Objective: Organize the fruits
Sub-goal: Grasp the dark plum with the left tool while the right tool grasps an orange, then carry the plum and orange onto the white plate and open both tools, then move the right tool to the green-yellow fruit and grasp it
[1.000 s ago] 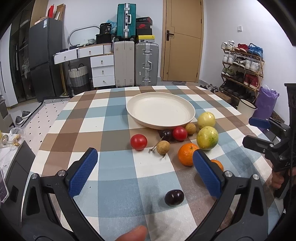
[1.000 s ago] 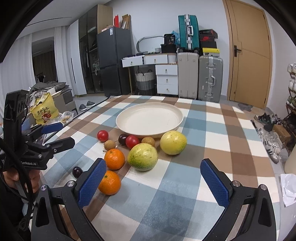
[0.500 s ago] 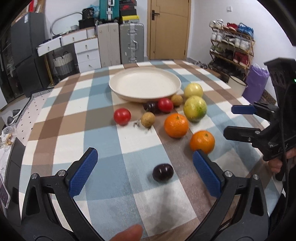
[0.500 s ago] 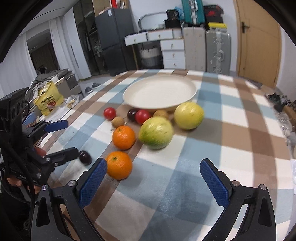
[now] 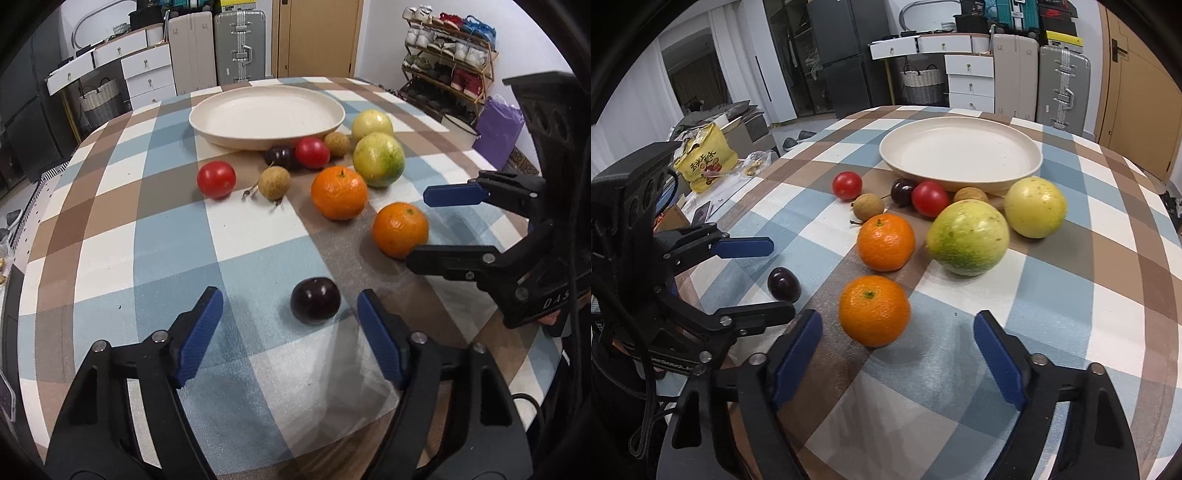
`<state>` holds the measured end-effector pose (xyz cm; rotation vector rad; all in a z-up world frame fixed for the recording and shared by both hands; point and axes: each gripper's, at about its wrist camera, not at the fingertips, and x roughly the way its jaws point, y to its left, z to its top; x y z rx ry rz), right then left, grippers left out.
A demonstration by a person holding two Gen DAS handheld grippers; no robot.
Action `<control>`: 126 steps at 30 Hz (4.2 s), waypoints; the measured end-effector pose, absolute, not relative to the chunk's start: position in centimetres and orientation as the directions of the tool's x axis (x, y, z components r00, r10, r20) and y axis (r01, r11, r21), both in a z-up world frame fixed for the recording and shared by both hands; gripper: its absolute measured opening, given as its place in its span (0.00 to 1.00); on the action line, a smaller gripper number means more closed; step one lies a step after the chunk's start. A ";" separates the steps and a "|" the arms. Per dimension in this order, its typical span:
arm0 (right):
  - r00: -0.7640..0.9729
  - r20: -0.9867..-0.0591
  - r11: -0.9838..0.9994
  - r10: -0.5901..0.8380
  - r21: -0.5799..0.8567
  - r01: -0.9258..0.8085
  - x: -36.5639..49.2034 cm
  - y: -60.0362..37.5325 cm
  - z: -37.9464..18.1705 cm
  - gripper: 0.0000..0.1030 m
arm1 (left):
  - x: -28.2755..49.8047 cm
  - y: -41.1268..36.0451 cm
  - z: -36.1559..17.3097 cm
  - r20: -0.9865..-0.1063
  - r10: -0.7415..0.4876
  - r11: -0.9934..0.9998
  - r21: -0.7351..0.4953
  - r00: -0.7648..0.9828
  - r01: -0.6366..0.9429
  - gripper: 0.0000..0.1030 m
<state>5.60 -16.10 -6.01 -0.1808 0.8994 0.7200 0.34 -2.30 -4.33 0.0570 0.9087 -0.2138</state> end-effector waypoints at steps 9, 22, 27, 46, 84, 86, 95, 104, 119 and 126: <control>0.384 -0.769 0.727 0.510 0.146 -0.671 5.3 -14.9 -6.7 0.45 | 0.3 -2.3 -4.2 -0.764 -0.277 0.952 -0.137 0.582 0.274 0.24; 0.411 -0.724 0.728 0.553 0.181 -0.661 5.1 -16.1 -5.5 0.39 | 0.3 -1.1 -2.3 -0.714 -0.250 0.967 -0.150 0.654 0.206 0.24; 0.450 -0.679 0.728 0.579 0.184 -0.660 4.9 -17.1 -3.5 0.39 | 0.6 -0.7 -0.6 -0.679 -0.246 0.969 -0.164 0.692 0.184 0.24; 0.516 -0.609 0.754 0.602 0.222 -0.619 9.6 -19.4 1.2 0.39 | 6.3 -0.7 2.4 -0.653 -0.248 0.969 -0.161 0.715 0.189 0.24; 0.492 -0.710 0.818 0.504 0.210 -0.535 22.9 -15.9 -1.5 0.39 | 21.9 0.0 -0.6 -0.725 -0.144 0.989 -0.089 0.674 0.115 0.24; 0.485 -0.726 0.823 0.487 0.197 -0.532 23.4 -15.5 -1.8 0.39 | 22.2 -0.2 -0.9 -0.731 -0.147 0.989 -0.090 0.667 0.119 0.24; 0.444 -0.792 0.834 0.419 0.142 -0.532 25.0 -14.1 -3.1 0.39 | 22.8 -0.6 -1.9 -0.748 -0.147 0.988 -0.075 0.648 0.138 0.24; 0.451 -0.790 0.834 0.414 0.131 -0.536 25.2 -13.7 -3.1 0.39 | 22.9 -0.3 -2.6 -0.760 -0.142 0.988 -0.071 0.634 0.137 0.24; 0.582 -0.660 0.851 0.476 0.177 -0.495 20.7 -19.7 1.5 1.00 | 15.7 1.9 2.2 -0.680 -0.126 0.992 -0.109 0.722 0.069 0.99; 0.611 -0.647 0.863 0.457 0.157 -0.480 17.9 -21.6 2.1 1.00 | 12.0 3.3 3.1 -0.664 -0.114 0.991 -0.132 0.739 0.034 0.99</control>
